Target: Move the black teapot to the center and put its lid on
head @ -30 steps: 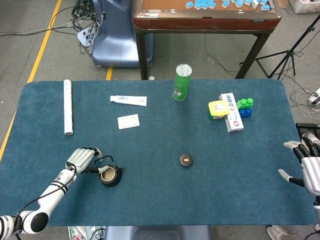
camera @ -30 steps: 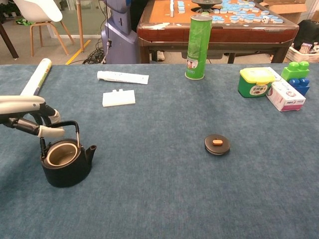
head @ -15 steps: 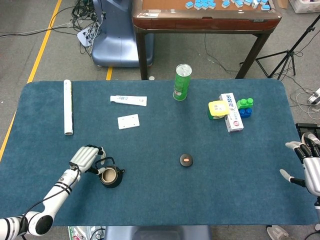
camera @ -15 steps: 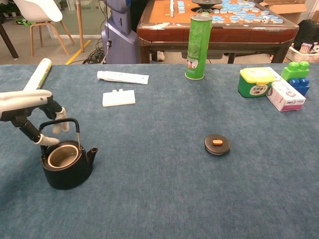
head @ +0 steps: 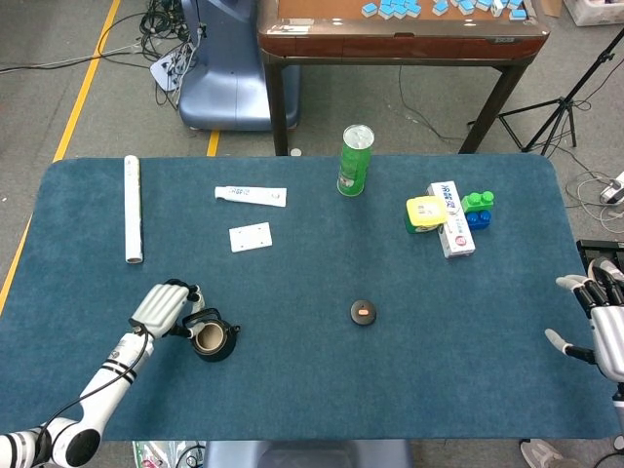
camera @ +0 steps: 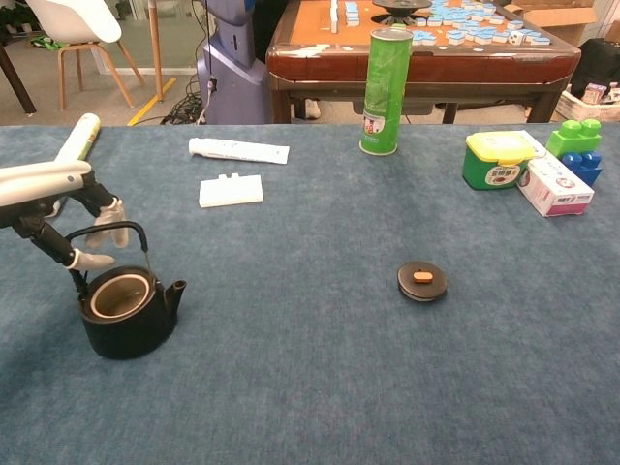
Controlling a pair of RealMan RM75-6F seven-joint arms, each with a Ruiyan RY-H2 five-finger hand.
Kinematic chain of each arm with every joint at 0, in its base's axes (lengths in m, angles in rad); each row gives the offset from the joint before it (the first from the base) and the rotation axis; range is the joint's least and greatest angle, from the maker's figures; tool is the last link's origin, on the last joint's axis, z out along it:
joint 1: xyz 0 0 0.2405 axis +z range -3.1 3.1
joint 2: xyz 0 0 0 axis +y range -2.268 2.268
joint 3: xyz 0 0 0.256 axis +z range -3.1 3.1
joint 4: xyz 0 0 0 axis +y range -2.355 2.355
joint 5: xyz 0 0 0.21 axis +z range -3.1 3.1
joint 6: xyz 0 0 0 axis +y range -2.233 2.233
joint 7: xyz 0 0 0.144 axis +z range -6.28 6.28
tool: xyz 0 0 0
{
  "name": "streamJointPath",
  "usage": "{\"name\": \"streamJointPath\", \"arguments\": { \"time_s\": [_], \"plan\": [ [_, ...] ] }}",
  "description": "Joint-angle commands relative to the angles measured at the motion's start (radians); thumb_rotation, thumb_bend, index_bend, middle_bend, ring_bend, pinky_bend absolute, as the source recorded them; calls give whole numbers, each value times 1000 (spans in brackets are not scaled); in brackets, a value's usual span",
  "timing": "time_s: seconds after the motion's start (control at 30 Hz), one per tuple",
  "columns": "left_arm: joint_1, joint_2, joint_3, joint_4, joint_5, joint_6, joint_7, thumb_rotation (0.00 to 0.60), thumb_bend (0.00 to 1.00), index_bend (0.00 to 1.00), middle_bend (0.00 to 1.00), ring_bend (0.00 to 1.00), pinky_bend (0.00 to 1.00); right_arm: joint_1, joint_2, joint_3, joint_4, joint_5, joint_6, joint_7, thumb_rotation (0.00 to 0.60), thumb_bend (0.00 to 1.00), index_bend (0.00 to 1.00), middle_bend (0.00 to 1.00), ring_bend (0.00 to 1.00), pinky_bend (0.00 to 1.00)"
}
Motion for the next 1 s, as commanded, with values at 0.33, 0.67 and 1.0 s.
{"name": "streamJointPath", "arguments": {
  "time_s": [0.33,0.67,1.0],
  "plan": [
    [33,15,0,-19,53,45,-30,600,262,780,475,357,199,4,-1,6,-2,4,-3,-5,600,169,277,281,112,176],
    [37,23,-23,-28,79,60,-56,600,263,790,480,357,199,1,-4,9,-4,8,3,-8,600,169,277,281,111,176],
    [-2,43,-76,-71,74,38,-52,600,262,792,480,357,199,0,-9,8,5,5,3,-1,600,169,277,281,112,176]
  ]
}}
